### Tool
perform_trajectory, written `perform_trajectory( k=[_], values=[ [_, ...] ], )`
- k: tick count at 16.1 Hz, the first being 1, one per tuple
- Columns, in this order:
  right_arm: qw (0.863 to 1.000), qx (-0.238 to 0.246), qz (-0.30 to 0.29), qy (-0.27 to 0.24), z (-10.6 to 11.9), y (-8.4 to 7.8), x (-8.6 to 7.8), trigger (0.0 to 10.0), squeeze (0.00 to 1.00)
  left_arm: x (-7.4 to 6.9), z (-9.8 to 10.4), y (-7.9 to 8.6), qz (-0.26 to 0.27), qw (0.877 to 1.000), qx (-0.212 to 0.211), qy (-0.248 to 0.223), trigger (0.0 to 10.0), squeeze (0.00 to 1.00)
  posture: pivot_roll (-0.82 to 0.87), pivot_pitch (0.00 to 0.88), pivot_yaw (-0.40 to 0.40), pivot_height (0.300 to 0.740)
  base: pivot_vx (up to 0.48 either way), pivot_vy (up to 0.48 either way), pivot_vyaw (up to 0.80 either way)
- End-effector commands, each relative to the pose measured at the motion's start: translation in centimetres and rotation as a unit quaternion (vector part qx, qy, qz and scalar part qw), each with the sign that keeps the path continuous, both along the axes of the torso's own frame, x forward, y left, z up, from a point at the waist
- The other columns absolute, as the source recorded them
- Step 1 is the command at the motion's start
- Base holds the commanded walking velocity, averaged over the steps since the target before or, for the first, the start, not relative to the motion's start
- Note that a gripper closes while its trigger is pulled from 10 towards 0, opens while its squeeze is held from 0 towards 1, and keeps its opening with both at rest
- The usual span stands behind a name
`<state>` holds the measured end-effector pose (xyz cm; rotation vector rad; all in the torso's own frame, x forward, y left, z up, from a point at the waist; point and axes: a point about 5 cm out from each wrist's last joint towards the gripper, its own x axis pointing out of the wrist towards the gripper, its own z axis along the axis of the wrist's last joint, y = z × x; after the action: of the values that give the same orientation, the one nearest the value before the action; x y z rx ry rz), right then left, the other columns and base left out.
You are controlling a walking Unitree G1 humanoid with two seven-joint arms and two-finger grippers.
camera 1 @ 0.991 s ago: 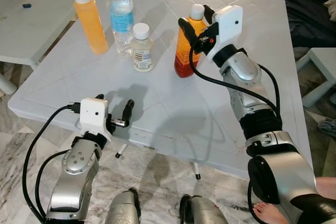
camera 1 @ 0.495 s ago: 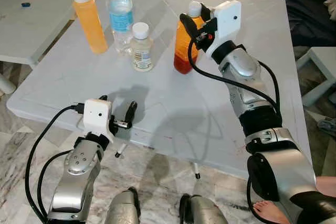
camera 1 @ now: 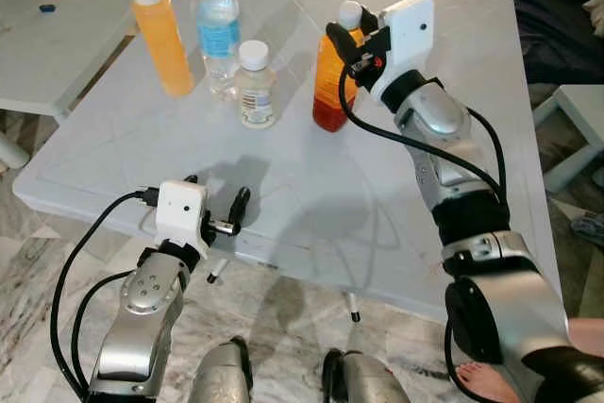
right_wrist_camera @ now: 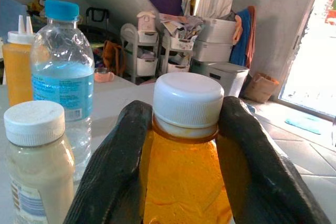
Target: Restocking fridge
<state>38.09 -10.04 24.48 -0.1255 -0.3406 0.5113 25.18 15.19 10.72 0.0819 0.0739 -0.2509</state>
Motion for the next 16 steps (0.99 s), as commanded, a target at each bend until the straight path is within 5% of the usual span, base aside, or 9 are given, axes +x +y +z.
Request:
perform_trajectory(
  k=[1,5,6,7,16],
  values=[
    [1.0,-0.018,-0.003,0.022,-1.0,-0.2,-0.1,0.0,0.0,0.0,-0.4,0.1,0.002,1.0,0.002,0.012,10.0,0.0,0.09,0.159,-0.022,0.74,0.0,0.0,0.0],
    [0.999,-0.005,-0.039,0.032,-1.0,-1.1,-0.5,0.0,0.0,0.1,-0.5,0.1,0.001,1.0,0.004,0.012,10.0,0.0,0.09,0.152,-0.021,0.74,0.0,0.0,0.0],
    [0.998,-0.004,-0.05,0.033,-1.0,-1.2,-0.7,5.7,0.0,0.1,-0.5,0.1,0.001,1.0,0.004,0.012,10.0,0.0,0.09,0.15,-0.022,0.74,0.0,0.0,0.0],
    [0.997,0.003,-0.067,0.036,-0.7,-1.3,-1.1,10.0,0.0,0.2,-0.5,0.1,0.002,1.0,0.004,0.011,10.0,0.0,0.09,0.144,-0.023,0.74,0.0,0.0,0.0],
    [0.996,0.022,-0.068,0.049,1.0,-0.2,-4.2,10.0,0.0,0.6,-0.6,-0.4,-0.003,1.0,0.0,0.009,10.0,0.0,0.07,0.13,-0.023,0.74,0.0,0.0,0.0]
  ],
)
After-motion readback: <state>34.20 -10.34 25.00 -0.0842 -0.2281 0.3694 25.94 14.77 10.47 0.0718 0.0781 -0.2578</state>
